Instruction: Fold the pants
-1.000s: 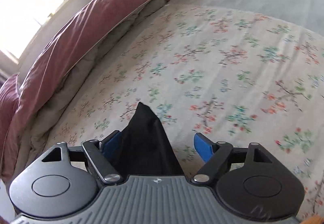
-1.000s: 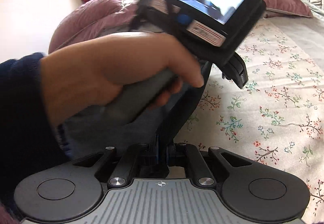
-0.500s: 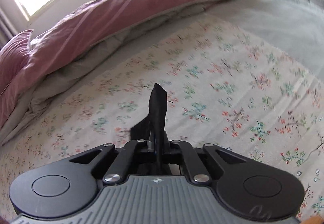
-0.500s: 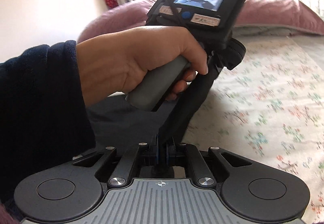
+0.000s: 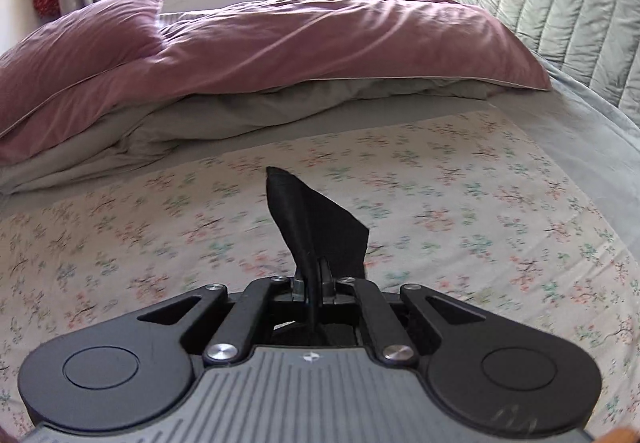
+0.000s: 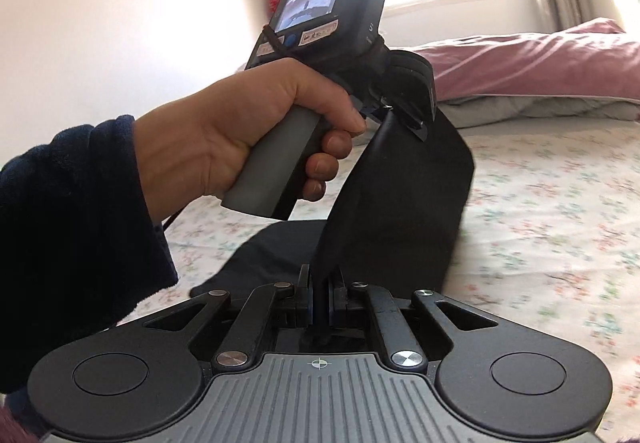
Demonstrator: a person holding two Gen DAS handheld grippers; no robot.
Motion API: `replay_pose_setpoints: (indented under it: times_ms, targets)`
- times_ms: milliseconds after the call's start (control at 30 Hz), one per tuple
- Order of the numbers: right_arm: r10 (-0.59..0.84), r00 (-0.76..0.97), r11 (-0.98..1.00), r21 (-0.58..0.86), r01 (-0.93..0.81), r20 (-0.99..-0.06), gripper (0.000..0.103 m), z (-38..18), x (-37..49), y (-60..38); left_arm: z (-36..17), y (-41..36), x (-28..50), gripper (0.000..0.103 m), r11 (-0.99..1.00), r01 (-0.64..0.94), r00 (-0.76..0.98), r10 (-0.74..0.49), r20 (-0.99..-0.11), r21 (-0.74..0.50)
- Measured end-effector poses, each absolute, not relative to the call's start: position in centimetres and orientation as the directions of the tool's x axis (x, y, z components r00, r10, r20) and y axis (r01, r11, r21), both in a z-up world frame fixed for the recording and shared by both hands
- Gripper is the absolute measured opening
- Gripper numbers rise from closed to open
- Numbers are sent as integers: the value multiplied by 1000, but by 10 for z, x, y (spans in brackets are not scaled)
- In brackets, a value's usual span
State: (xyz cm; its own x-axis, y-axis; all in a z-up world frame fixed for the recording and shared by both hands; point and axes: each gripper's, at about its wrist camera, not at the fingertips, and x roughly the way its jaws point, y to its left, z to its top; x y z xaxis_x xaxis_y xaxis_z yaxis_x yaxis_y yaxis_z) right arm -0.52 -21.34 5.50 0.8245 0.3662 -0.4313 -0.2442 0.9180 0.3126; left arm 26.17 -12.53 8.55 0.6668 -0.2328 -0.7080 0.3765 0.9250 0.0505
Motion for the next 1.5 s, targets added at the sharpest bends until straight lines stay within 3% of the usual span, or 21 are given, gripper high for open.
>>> replay_pose_setpoints:
  times_ms: [433,833,933,1000,1200,1267,1300,1333,1367,1400,1500]
  targets:
    - [385,789,923,216,-319,-479,6,42,45,-105,64,-28,290,30,927,372,644,-293,-706,-46]
    - [344,722,936,155,-317,-600,6,-2,103,-4,5,73,314,31,926,334,590,-349,-728,-174]
    - [328,704,940,141,-312,-629,6,-12,113,11,-19,87,321,35,930,308,545,-344,-765,-200]
    - [313,692,943,128,-306,-651,6,-23,122,20,-30,86,321,44,939,300,533,-311,-787,-168]
    - [348,667,927,137,-348,-658,19,-34,122,18,-19,89,316,52,943,302,558,-295,-775,-142]
    - [395,643,905,157,-396,-656,31,-28,114,9,-11,95,313,60,950,284,590,-278,-758,-128]
    - [416,629,893,165,-418,-656,44,-26,110,9,-6,98,309,69,956,268,609,-264,-748,-119]
    - [438,615,881,177,-438,-656,53,-21,102,3,0,102,305,72,963,247,635,-246,-732,-109]
    - [453,605,874,190,-448,-655,73,-16,96,-5,4,108,302,72,969,222,660,-230,-715,-106]
    - [471,598,866,213,-452,-649,78,-9,88,-16,10,117,298,72,975,185,686,-219,-693,-126]
    - [545,570,831,310,-461,-615,78,8,74,-47,19,140,287,72,968,72,696,-222,-683,-241]
